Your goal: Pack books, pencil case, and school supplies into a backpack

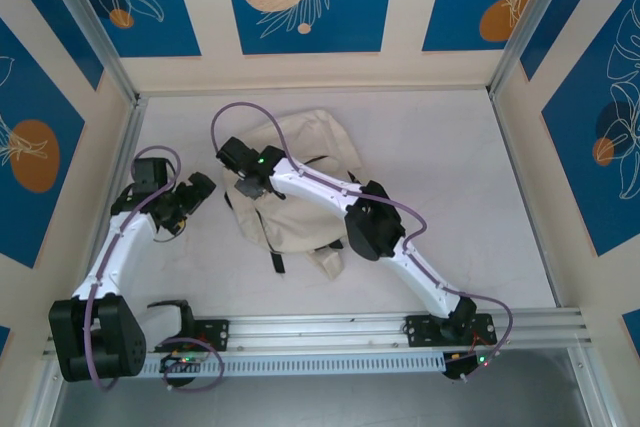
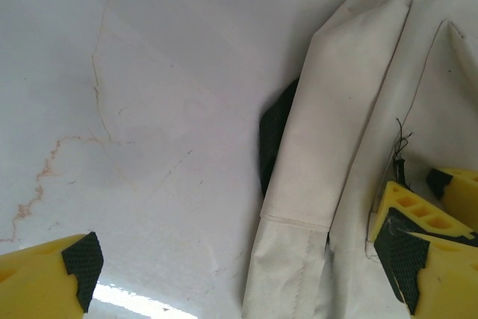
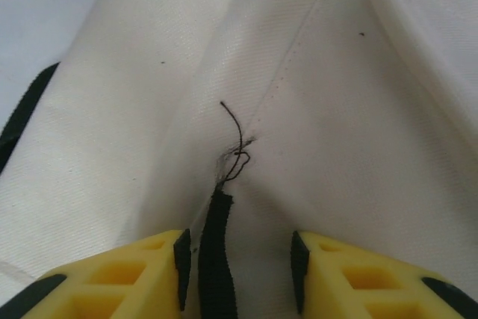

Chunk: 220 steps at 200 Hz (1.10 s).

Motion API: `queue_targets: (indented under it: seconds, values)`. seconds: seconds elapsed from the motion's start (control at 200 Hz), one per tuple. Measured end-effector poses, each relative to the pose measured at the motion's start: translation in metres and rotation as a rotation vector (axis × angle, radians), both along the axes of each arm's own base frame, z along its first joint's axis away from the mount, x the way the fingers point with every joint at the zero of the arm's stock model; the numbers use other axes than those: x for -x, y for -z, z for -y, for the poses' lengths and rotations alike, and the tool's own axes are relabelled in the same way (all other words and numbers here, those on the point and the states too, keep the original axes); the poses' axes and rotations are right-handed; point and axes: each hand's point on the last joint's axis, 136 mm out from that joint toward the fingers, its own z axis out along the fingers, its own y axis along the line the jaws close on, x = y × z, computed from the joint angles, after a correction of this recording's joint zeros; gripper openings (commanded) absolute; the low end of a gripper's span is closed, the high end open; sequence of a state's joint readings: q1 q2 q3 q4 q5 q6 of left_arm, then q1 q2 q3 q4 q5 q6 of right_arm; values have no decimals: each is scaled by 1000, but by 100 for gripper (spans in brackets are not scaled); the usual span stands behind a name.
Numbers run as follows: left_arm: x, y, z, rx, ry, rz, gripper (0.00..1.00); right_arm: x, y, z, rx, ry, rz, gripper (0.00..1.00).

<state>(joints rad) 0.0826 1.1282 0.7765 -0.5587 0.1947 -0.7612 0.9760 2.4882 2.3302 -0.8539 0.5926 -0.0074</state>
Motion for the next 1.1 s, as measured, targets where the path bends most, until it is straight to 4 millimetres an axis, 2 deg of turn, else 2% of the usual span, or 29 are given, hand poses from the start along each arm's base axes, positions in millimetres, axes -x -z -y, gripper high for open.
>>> queue_targets:
  seconds: [0.12,0.28,0.595,0.71,0.925,1.1]
  values:
    - [0,0,1,6,4,1,100,-2,-1,3,13,10,11,25]
    - [-1,-1,4,21,14,6,100,-3,-3,4,-11,37,-12,22]
    - [-9,4,18,88,71,12,96,-8,-2,8,-160,139,-153,8]
    - [-12,6,26,128,103,11,93,-9,-14,10,-223,173,-192,6]
    - [-20,14,45,222,175,15,86,-6,-50,12,-351,206,-247,5]
    - [-29,13,64,296,231,42,81,-7,-59,15,-394,229,-275,5]
